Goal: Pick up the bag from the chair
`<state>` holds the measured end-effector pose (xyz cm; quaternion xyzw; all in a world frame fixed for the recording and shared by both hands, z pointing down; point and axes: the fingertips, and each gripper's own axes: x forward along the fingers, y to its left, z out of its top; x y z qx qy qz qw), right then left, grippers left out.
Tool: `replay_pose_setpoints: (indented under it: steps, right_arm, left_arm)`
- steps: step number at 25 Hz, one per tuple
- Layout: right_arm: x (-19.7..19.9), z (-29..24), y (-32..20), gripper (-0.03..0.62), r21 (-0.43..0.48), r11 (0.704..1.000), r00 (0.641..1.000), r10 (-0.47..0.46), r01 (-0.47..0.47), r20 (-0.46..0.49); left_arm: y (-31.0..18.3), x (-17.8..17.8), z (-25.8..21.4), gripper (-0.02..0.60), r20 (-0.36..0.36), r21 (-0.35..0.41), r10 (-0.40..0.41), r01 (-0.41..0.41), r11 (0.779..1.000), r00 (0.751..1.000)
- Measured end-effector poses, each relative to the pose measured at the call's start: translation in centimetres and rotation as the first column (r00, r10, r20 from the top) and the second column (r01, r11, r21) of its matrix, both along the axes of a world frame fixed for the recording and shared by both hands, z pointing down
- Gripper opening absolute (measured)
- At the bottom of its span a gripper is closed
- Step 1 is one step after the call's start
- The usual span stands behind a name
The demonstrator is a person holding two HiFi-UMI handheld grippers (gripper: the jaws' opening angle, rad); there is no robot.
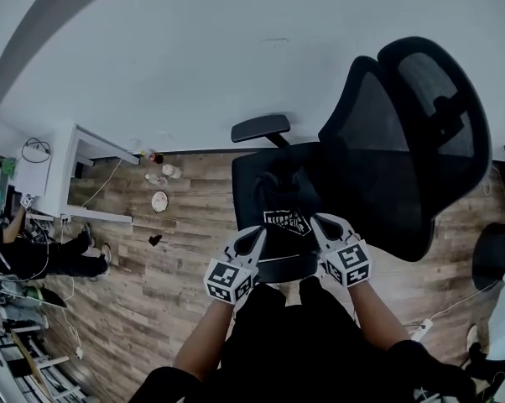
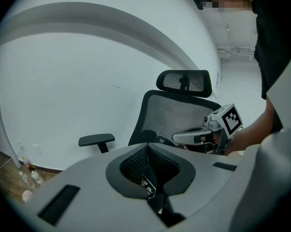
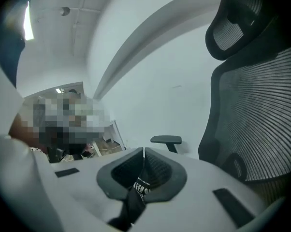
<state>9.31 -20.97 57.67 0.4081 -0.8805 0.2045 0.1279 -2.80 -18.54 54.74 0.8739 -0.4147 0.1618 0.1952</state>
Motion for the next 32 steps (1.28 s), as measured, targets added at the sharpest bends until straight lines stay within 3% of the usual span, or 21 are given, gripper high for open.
replay_pose_setpoints:
  steps: [11, 19, 20, 22, 23, 27, 30, 32]
  right_arm:
    - [-0.4, 4.8, -3.0, 0.025, -0.123, 0.992, 0.999, 0.009, -0.014, -0.039]
    - [-0.8, 9.8, -5.5, 0.169, -0.234, 0.97, 0.995, 0.048, -0.067, -0.085]
    - [-0.6, 10.4, -5.8, 0.189, -0.248, 0.966, 0.994, 0.058, -0.078, -0.09]
    - [-0.4, 11.8, -6.4, 0.244, -0.284, 0.953, 0.993, 0.08, -0.103, -0.091]
    - [-0.3, 12.6, -6.6, 0.271, -0.305, 0.945, 0.992, 0.094, -0.116, -0.089]
    - [0.0, 14.7, -8.2, 0.364, -0.355, 0.918, 0.984, 0.16, -0.178, -0.079]
    - [0.0, 16.1, -9.9, 0.407, -0.384, 0.901, 0.98, 0.186, -0.201, -0.074]
    - [0.4, 17.2, -11.0, 0.434, -0.43, 0.877, 0.976, 0.212, -0.214, -0.053]
  left_arm:
    - [-4.7, -3.8, 5.8, 0.023, 0.038, -0.093, -0.055, 0.058, 0.994, 0.998]
    - [-8.2, -5.4, 11.5, 0.028, -0.022, -0.219, -0.046, 0.04, 0.975, 0.999]
    - [-8.8, -5.5, 12.1, 0.055, -0.028, -0.233, -0.046, 0.038, 0.972, 0.999]
    - [-9.8, -5.6, 13.6, 0.196, -0.038, -0.266, -0.042, 0.03, 0.964, 0.998]
    - [-10.2, -5.7, 14.4, 0.228, -0.04, -0.283, -0.04, 0.027, 0.959, 0.998]
    - [-12.2, -6.1, 18.1, 0.317, -0.04, -0.351, -0.073, 0.055, 0.935, 0.996]
    - [-13.9, -6.3, 21.2, 0.388, -0.054, -0.428, -0.101, 0.068, 0.901, 0.993]
    - [-14.8, -5.9, 23.1, 0.404, -0.056, -0.474, -0.071, 0.036, 0.88, 0.996]
